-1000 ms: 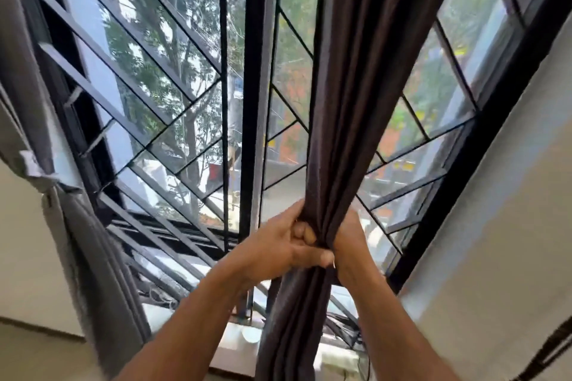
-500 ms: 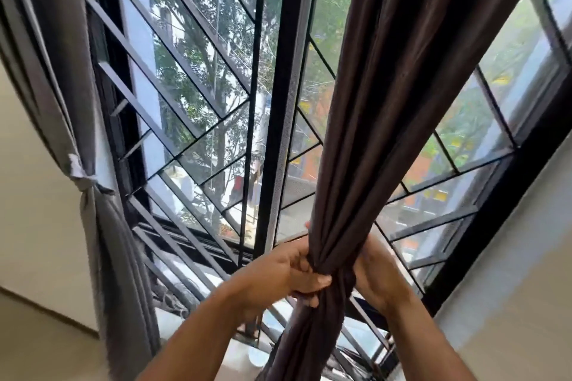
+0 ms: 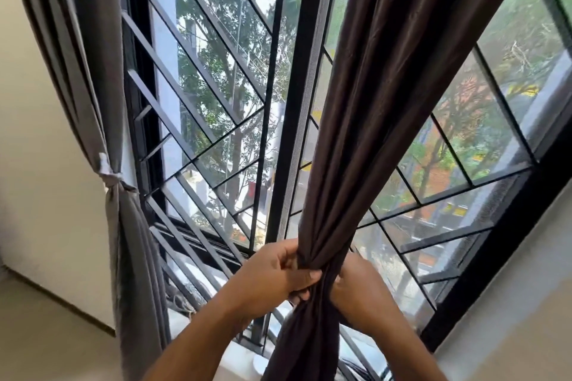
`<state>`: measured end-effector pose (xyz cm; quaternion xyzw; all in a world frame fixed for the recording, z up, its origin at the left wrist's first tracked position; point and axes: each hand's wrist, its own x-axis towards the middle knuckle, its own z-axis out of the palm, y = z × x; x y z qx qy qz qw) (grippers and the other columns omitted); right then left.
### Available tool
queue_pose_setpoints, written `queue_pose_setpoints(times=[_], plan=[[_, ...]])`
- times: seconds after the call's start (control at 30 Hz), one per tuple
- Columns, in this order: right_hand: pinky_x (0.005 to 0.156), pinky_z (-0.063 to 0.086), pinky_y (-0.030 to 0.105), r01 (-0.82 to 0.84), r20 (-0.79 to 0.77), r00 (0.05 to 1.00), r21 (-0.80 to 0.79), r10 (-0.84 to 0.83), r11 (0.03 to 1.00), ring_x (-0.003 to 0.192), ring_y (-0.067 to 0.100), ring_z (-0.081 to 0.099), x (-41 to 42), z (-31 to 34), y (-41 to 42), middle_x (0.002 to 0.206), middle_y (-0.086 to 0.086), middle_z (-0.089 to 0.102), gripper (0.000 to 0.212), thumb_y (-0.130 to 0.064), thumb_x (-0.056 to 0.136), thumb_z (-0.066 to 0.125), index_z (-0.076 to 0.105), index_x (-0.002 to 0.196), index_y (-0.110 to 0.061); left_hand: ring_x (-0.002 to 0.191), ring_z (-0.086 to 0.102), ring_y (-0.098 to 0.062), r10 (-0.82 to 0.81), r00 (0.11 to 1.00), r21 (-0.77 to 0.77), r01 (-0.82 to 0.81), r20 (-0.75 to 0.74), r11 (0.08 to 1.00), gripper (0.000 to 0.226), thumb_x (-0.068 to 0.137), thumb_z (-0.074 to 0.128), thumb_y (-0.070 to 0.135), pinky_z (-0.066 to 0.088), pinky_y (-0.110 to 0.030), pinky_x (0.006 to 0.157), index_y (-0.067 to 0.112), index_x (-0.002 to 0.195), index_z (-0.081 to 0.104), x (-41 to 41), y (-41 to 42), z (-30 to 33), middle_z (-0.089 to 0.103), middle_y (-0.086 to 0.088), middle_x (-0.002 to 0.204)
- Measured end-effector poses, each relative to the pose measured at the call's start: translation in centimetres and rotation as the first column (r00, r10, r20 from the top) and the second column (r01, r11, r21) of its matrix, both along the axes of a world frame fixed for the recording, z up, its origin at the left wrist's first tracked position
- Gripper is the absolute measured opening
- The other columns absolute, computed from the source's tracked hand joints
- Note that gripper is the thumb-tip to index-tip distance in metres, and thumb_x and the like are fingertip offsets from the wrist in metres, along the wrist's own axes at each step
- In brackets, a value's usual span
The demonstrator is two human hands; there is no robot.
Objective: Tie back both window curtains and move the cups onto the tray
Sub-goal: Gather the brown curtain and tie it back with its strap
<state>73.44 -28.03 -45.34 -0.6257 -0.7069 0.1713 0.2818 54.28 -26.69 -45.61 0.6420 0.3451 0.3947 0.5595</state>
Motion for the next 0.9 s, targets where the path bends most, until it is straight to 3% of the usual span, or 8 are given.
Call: queue_pose_setpoints(times=[0.13, 0.27, 0.37, 0.47, 0.53, 0.67, 0.8, 0.9], plan=[[0.056, 0.037, 0.040, 0.258, 0.220, 0.914, 0.333, -0.341, 0.907, 0.072, 0.036, 0.062, -0.7, -1.0, -1.4, 0.071, -0.001, 0.056, 0.026, -0.040, 0.092, 0.061, 0.035, 0.089, -0.035, 0.074, 0.066, -0.020, 0.052, 0.998, 0.030, -0.053, 0.037, 0.998, 0.009, 0.101, 0.079, 0.019, 0.059, -0.036, 0.068, 0.018, 0.110, 0.080, 0.5, -0.5, -1.0, 0.072, -0.017, 0.082], [0.050, 0.047, 0.039, 0.316, -0.134, 0.949, 0.429, -0.286, 0.846, 0.051, 0.016, 0.053, -0.9, -1.6, -3.4, 0.057, -0.006, 0.053, 0.025, -0.038, 0.097, 0.072, 0.047, 0.099, -0.039, 0.072, 0.060, -0.025, 0.272, 0.961, 0.092, -0.275, 0.044, 0.957, 0.027, 0.087, 0.081, 0.040, 0.059, -0.062, 0.076, 0.023, 0.108, 0.080, 1.5, -0.1, -3.0, 0.068, -0.030, 0.085], [0.051, 0.046, 0.022, 0.270, -0.254, 0.952, 0.428, -0.173, 0.863, 0.048, 0.009, 0.051, -0.2, -1.3, -5.0, 0.059, -0.008, 0.056, 0.028, -0.025, 0.088, 0.089, 0.063, 0.091, -0.034, 0.072, 0.055, -0.022, 0.290, 0.950, 0.086, -0.301, 0.116, 0.950, 0.032, 0.088, 0.084, 0.041, 0.052, -0.052, 0.069, 0.030, 0.118, 0.079, 2.2, -0.2, -4.1, 0.063, -0.023, 0.079], [0.059, 0.047, 0.012, 0.081, 0.052, 0.991, 0.492, -0.122, 0.867, 0.060, -0.005, 0.061, -0.2, -0.4, -6.9, 0.069, -0.023, 0.065, 0.027, -0.027, 0.075, 0.095, 0.071, 0.083, -0.037, 0.071, 0.057, -0.010, 0.335, 0.921, 0.040, -0.349, 0.201, 0.936, 0.043, 0.086, 0.085, 0.039, 0.050, -0.031, 0.071, 0.048, 0.127, 0.077, 2.9, -0.8, -4.4, 0.061, -0.001, 0.072], [0.061, 0.054, 0.018, -0.126, 0.325, 0.945, 0.456, -0.033, 0.881, 0.071, -0.002, 0.069, -0.8, 1.0, -8.0, 0.082, -0.021, 0.072, 0.017, -0.035, 0.078, 0.084, 0.072, 0.090, -0.039, 0.070, 0.063, -0.004, 0.340, 0.923, 0.087, -0.359, 0.180, 0.929, 0.044, 0.088, 0.083, 0.037, 0.054, -0.020, 0.070, 0.055, 0.127, 0.077, 3.2, -1.6, -4.2, 0.070, 0.013, 0.076], [0.048, 0.035, 0.028, -0.416, 0.762, 0.644, 0.271, 0.070, 0.868, 0.065, 0.016, 0.068, -2.8, 6.0, -7.7, 0.072, -0.011, 0.066, 0.026, -0.029, 0.059, 0.089, 0.070, 0.077, -0.031, 0.079, 0.071, -0.008, 0.361, 0.932, 0.229, -0.346, -0.026, 0.910, 0.024, 0.091, 0.065, 0.038, 0.057, -0.024, 0.071, 0.034, 0.105, 0.083, 3.4, -2.9, -4.0, 0.074, 0.001, 0.082], [0.063, 0.051, 0.035, -0.594, 0.870, 0.378, -0.034, 0.316, 0.804, 0.082, 0.023, 0.063, -5.5, 10.3, -5.4, 0.076, -0.005, 0.070, 0.016, -0.023, 0.068, 0.078, 0.068, 0.081, -0.023, 0.058, 0.061, 0.012, 0.404, 0.882, 0.322, -0.319, -0.244, 0.891, 0.023, 0.082, 0.054, 0.032, 0.043, -0.019, 0.047, 0.018, 0.078, 0.072, 2.8, -3.5, -3.0, 0.064, 0.003, 0.060], [0.073, 0.050, 0.036, -0.454, 0.784, 0.499, -0.125, 0.368, 0.882, 0.097, 0.028, 0.068, -5.4, 12.0, -3.5, 0.097, 0.000, 0.070, 0.024, -0.033, 0.087, 0.070, 0.061, 0.107, -0.023, 0.052, 0.061, 0.006, 0.242, 0.919, 0.178, -0.194, -0.310, 0.965, 0.026, 0.091, 0.073, 0.037, 0.040, -0.014, 0.046, 0.035, 0.066, 0.072, 1.2, -3.3, -2.1, 0.073, 0.016, 0.062]])
